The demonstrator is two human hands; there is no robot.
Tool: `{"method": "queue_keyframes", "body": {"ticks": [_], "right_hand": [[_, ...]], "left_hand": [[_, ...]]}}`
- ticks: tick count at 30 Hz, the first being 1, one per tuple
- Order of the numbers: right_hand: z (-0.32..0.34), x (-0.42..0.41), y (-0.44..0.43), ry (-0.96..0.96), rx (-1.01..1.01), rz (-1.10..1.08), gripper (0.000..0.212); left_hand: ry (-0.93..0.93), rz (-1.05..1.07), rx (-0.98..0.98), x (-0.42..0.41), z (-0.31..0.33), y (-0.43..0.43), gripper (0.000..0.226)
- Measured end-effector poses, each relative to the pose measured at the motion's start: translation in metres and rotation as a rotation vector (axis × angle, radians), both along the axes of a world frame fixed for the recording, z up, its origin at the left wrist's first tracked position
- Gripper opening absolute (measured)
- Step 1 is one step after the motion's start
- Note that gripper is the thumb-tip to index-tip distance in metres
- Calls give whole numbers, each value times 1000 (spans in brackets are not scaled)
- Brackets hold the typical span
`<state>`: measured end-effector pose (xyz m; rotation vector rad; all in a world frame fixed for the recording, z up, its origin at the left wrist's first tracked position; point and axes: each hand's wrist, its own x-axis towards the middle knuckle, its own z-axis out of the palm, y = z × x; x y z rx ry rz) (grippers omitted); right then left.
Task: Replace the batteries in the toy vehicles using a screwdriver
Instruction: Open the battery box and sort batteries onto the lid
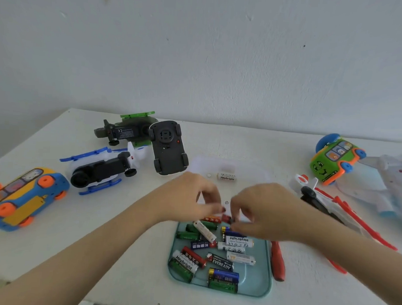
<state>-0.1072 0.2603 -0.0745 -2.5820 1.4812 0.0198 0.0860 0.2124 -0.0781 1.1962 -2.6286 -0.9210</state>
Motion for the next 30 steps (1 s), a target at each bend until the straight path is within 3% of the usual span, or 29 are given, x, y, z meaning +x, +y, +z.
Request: {"method": "queue_keyframes", "body": {"ticks": [4,11,16,19,22,24,27,30], "right_hand": [[-19,8,11,74,-28,15,33],[-11,-5,6,-56,-42,-119,30],[-4,-22,6,-81,-55,-229,24],[-4,-29,8,-90,-25,-302,18],[-7,-29,11,-113,40,-329,16],[-11,-29,12,-128,60,-339,16],[-14,-31,13,-140,43,-355,16],[-14,-34,14,-164,45,-375,14]], "left_hand": [[96,120,-192,-16,0,-26,11],[-253,8,-334,-55,-30,-60,29],[-362,20,-441,-66,-40,-67,22],[-265,83,-348,-63,-35,-64,16],[44,232,-58,-48,-21,-59,8],[227,237,72,-38,-12,-51,15],[278,161,138,-24,-2,-31,21],[210,82,146,-12,3,-6,24]]}}
